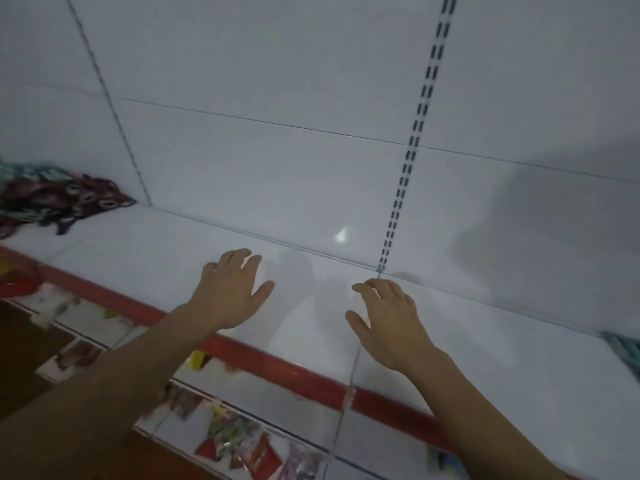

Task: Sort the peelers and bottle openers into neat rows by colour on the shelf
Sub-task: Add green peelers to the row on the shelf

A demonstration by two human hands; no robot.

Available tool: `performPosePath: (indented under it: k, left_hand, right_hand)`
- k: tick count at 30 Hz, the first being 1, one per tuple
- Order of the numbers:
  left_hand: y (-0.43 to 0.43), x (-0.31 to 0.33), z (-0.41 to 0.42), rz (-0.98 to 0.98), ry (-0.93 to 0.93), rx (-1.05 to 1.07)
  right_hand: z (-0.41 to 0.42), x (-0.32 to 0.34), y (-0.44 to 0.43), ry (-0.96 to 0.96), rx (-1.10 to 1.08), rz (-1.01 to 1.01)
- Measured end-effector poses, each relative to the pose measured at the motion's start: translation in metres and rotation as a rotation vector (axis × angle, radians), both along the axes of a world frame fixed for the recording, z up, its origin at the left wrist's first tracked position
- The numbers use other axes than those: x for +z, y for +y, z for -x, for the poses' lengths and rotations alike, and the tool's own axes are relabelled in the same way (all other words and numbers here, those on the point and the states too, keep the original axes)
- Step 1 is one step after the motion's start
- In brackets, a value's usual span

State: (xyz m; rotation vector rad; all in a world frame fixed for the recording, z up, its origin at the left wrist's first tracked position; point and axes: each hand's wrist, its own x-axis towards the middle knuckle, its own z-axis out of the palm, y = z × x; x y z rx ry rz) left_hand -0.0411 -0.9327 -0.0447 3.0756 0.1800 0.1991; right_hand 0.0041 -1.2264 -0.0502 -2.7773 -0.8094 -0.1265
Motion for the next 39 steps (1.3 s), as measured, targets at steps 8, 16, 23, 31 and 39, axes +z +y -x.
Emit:
performPosePath:
  k: [8,16,23,31,39]
  left_hand:
    - [0.249,-0.007,0.052,-0.005,0.024,0.283]
    - [0.455,-0.004,0.066,-0.022,0.042,0.363]
    - [0.602,0.011,0.055,-0.049,0.143,0.461]
    - [0.726,0.019,-0.004,0.265,-0.081,0.528]
    - [0.774,-0.004,-0.021,0.451,-0.193,0.468]
  right_hand:
    - [-0.011,-0.005,0.274,0.043,0.307,0.081]
    - [-0.021,0.005,0.542,0.158,0.511,0.025]
    - [-0.071,0.020,0.697,0.111,0.644,0.159]
    - [-0.129,0.011,0.857,0.117,0.731,-0.077]
    - [-0.143,0.005,0.960,0.034,0.733,0.023]
